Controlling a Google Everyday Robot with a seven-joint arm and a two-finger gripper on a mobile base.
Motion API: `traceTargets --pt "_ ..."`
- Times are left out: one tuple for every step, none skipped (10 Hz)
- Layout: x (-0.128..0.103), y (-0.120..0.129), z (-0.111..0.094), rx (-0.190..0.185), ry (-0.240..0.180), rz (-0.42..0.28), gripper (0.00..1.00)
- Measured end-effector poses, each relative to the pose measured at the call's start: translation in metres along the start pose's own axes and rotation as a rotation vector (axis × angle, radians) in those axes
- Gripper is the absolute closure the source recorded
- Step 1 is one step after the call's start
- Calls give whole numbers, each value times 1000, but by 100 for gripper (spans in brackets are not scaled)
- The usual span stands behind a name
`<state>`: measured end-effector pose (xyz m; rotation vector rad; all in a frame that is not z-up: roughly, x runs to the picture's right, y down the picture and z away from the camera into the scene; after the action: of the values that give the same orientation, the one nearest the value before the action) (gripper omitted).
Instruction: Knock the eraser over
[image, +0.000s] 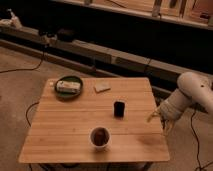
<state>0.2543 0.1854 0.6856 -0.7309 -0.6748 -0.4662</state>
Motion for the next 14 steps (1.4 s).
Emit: traceTargets --pt "2 -5 3 5 -7 -3 70" --pt "8 -16 7 31 -5 6 84" --pt "11 -25 10 60 4 31 93" --pt "13 -32 13 83 10 52 98" --pt "12 -39 16 105 14 66 100" --pt "10 -43 21 121 13 75 100" --pt "6 -46 26 129 8 75 100" --pt "2 -47 29 127 1 68 100" --pt "2 -47 29 127 1 68 100" --pt "2 -47 29 128 1 69 100" --pt "2 -47 29 127 1 69 100" --pt "2 -48 29 127 1 68 100" --pt "2 -47 29 128 1 69 100" --pt "2 -47 29 128 1 69 100"
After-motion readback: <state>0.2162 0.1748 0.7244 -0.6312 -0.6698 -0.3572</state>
